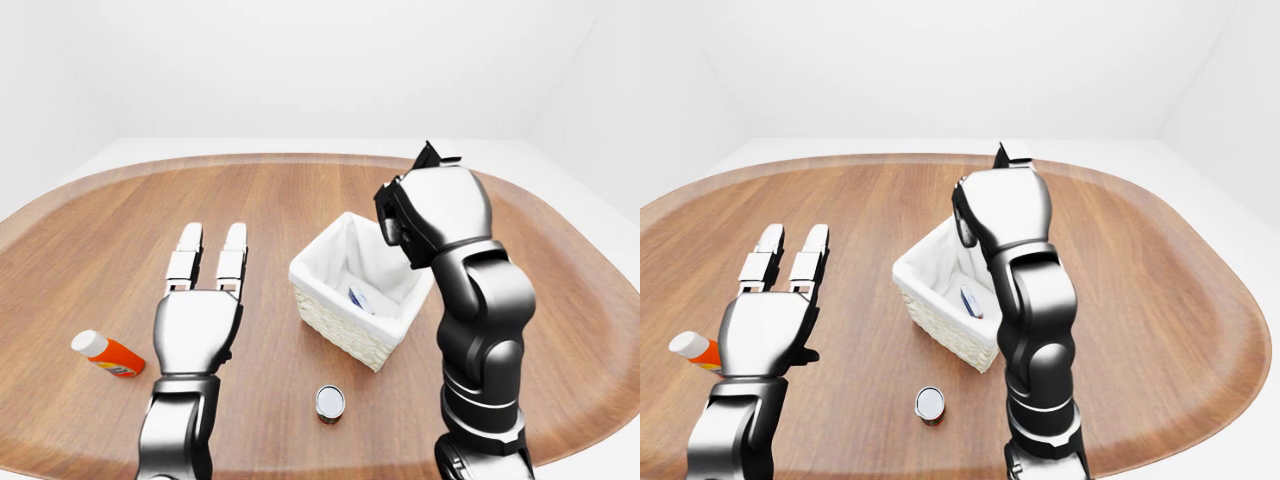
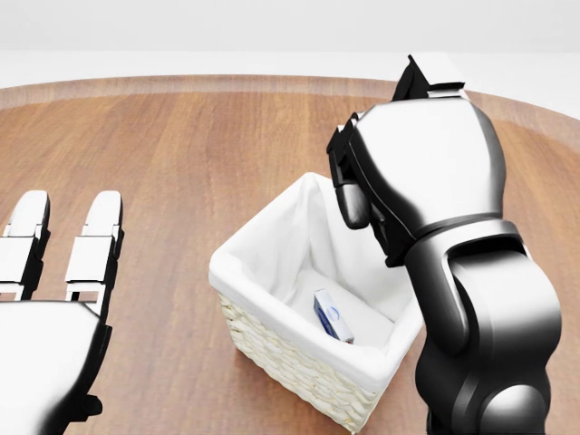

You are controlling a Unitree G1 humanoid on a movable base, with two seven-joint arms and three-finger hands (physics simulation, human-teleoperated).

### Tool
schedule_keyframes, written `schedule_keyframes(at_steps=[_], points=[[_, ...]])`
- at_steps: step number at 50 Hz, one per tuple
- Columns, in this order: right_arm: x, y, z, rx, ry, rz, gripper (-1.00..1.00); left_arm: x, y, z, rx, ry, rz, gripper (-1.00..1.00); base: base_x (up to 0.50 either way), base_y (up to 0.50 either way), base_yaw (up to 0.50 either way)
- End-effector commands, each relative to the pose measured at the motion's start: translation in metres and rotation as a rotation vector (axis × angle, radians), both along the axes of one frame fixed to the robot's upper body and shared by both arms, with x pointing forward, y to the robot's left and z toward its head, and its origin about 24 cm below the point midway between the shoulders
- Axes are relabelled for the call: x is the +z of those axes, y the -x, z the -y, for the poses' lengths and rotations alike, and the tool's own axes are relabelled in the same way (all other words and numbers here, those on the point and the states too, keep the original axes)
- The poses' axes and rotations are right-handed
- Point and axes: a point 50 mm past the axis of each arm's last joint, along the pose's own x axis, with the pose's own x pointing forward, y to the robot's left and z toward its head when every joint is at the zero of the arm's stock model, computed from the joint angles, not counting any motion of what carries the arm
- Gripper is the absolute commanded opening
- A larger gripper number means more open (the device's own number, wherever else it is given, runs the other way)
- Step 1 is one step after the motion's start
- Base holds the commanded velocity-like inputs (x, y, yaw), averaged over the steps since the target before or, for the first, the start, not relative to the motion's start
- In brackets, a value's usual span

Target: Pick up the alphabet soup and the cream cheese box, and put them in the basket.

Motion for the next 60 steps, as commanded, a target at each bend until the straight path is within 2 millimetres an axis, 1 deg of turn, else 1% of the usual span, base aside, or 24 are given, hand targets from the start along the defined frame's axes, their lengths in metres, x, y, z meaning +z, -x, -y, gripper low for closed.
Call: schedule_keyframes(at_steps=[1,7,14,18,22,26,29,32,37,40,44,60], points=[[0.001,-0.006,-0.016,-0.020,0.049,-0.006,-1.00,0.000,0.000,0.000,0.000,0.001,0.002,1.00,0.00,0.00,0.00],[-0.007,-0.007,-0.018,-0.031,0.052,-0.038,-1.00,0.001,0.000,0.000,0.000,0.002,0.003,1.00,0.00,0.00,0.00],[-0.023,-0.010,-0.019,-0.033,0.054,-0.108,-1.00,0.001,0.000,-0.001,0.001,0.008,0.000,1.00,0.00,0.00,0.00],[-0.025,-0.009,-0.019,-0.042,0.069,-0.114,-1.00,0.001,0.000,-0.001,0.002,0.008,0.001,1.00,0.00,0.00,0.00],[-0.032,-0.011,-0.021,-0.029,0.065,-0.147,-1.00,0.001,0.000,-0.001,0.003,0.011,-0.001,1.00,0.00,0.00,0.00],[-0.030,-0.014,-0.022,-0.026,0.065,-0.145,-1.00,0.000,-0.001,-0.001,0.002,0.012,0.000,1.00,0.00,0.00,0.00],[-0.031,-0.012,-0.027,-0.007,0.054,-0.151,-1.00,0.000,-0.001,-0.002,0.003,0.016,0.000,1.00,0.00,0.00,0.00],[-0.035,-0.014,-0.027,-0.009,0.067,-0.167,-1.00,0.001,-0.001,-0.002,0.003,0.017,0.001,1.00,0.00,0.00,0.00],[-0.036,-0.014,-0.029,-0.010,0.074,-0.171,-1.00,0.001,0.000,-0.001,0.002,0.017,0.002,1.00,0.00,0.00,0.00],[-0.042,-0.013,-0.031,-0.008,0.080,-0.192,-1.00,0.002,-0.001,-0.001,0.002,0.019,0.002,1.00,0.00,0.00,0.00],[-0.044,-0.012,-0.033,-0.002,0.076,-0.202,-1.00,0.001,-0.001,-0.002,0.001,0.018,0.003,1.00,0.00,0.00,0.00],[-0.062,-0.014,-0.034,-0.004,0.095,-0.274,-1.00,0.001,0.000,-0.002,0.000,0.016,0.003,1.00,0.00,0.00,0.00]])
